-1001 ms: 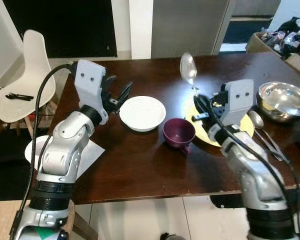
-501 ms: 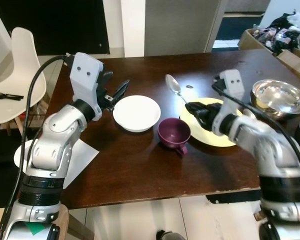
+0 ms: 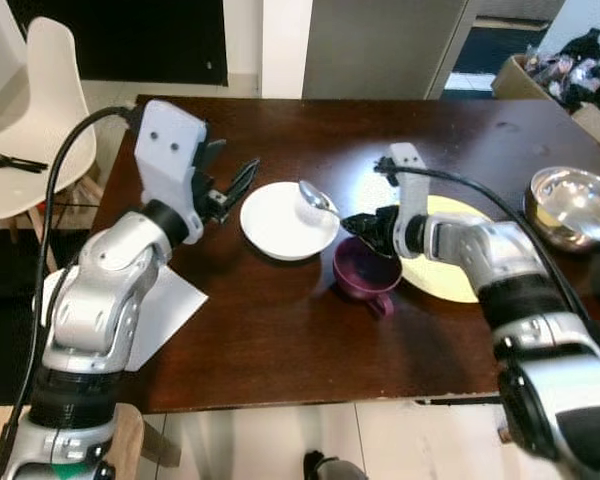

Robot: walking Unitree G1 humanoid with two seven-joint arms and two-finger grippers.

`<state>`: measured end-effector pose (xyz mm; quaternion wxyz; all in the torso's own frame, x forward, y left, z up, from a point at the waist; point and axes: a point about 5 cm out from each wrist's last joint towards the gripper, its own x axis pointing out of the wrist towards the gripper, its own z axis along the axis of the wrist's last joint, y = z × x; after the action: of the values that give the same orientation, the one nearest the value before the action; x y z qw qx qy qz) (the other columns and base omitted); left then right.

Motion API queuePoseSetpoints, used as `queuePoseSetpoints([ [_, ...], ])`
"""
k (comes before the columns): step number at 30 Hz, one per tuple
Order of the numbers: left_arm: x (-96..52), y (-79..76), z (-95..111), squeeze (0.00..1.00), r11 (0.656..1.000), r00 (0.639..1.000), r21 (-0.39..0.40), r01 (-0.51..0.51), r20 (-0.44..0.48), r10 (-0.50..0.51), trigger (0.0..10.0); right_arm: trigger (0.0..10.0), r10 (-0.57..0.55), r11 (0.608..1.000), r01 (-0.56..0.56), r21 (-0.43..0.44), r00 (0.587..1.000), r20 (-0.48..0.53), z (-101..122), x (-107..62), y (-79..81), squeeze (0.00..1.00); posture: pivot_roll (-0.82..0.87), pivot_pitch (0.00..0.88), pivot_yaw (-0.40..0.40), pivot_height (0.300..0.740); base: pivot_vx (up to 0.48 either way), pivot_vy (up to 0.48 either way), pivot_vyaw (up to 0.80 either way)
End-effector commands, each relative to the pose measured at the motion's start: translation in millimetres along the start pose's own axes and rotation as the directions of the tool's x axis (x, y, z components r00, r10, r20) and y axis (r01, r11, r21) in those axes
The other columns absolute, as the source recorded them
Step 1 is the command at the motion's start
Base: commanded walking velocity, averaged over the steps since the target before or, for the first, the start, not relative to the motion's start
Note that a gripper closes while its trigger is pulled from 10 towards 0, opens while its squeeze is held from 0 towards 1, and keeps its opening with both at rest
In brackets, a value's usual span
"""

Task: Setting the table

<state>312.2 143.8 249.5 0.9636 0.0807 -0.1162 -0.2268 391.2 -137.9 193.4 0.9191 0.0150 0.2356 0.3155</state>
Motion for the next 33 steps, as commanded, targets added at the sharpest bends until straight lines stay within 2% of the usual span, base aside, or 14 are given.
queuePoseSetpoints([
  [1, -2.6, -2.4, 1.1, 0.00, 1.000, 1.000, -0.001, -0.003, -0.002, 0.003, 10.0, 10.0, 0.006, 1.000, -0.006, -0.003, 1.000, -0.026, -4.7, 3.7, -0.2, 0.00, -0.02, 0.080, -0.061, 0.740, 0.000, 0.000, 0.00],
  [12, -8.6, -10.3, -1.8, 0.00, 1.000, 1.000, -0.020, -0.021, -0.014, 0.021, 10.0, 10.0, 0.056, 0.996, -0.062, -0.068, 0.995, -0.085, -5.1, 11.2, 4.7, 0.00, -0.02, 0.089, -0.096, 0.740, 0.000, 0.000, 0.00],
  [13, -9.0, -11.9, -2.3, 0.00, 0.999, 1.000, -0.027, -0.021, -0.015, 0.021, 10.0, 10.0, 0.048, 0.996, -0.055, -0.074, 0.995, -0.087, -5.5, 11.6, 3.5, 1.00, -0.02, 0.089, -0.095, 0.740, 0.000, 0.000, 0.00],
  [20, -8.7, -18.4, -4.1, 0.00, 0.999, 1.000, -0.045, -0.007, -0.023, 0.006, 10.0, 10.0, 0.021, 0.996, -0.024, -0.084, 0.999, -0.038, 3.4, 9.0, -2.5, 1.00, -0.03, 0.084, -0.084, 0.740, 0.000, 0.000, 0.00],
  [25, -5.8, -22.4, -4.4, 0.00, 0.998, 1.000, -0.056, 0.009, -0.023, -0.010, 10.0, 10.0, -0.009, 0.996, 0.014, -0.093, 0.999, 0.050, 22.6, 1.3, -7.4, 0.99, -0.03, 0.082, -0.077, 0.740, 0.000, 0.000, 0.00],
  [26, -5.1, -23.1, -4.5, 0.00, 0.998, 1.000, -0.058, 0.012, -0.022, -0.013, 10.0, 10.0, -0.013, 0.996, 0.020, -0.091, 0.997, 0.081, 29.5, -1.4, -8.1, 0.00, -0.04, 0.078, -0.071, 0.740, 0.000, 0.000, 0.00],
  [28, -4.7, -23.7, -4.6, 0.00, 0.998, 1.000, -0.061, 0.014, -0.022, -0.016, 10.0, 10.0, -0.016, 0.994, 0.028, -0.105, 0.994, 0.110, 36.1, -4.3, -8.9, 0.00, -0.04, 0.078, -0.071, 0.740, 0.000, 0.000, 0.00],
  [32, -2.3, -25.7, -6.2, 0.00, 0.997, 0.999, -0.066, 0.028, -0.029, -0.030, 10.0, 10.0, -0.003, 0.990, 0.043, -0.135, 0.958, 0.287, 73.3, -20.7, -5.7, 0.00, -0.05, 0.075, -0.038, 0.740, 0.000, 0.000, 0.00],
  [33, -2.3, -25.7, -6.2, 0.00, 0.997, 0.999, -0.066, 0.028, -0.029, -0.030, 10.0, 10.0, -0.003, 0.990, 0.043, -0.135, 0.958, 0.287, 73.3, -20.7, -5.7, 0.00, -0.05, 0.075, -0.038, 0.740, 0.000, 0.000, 0.00],
])
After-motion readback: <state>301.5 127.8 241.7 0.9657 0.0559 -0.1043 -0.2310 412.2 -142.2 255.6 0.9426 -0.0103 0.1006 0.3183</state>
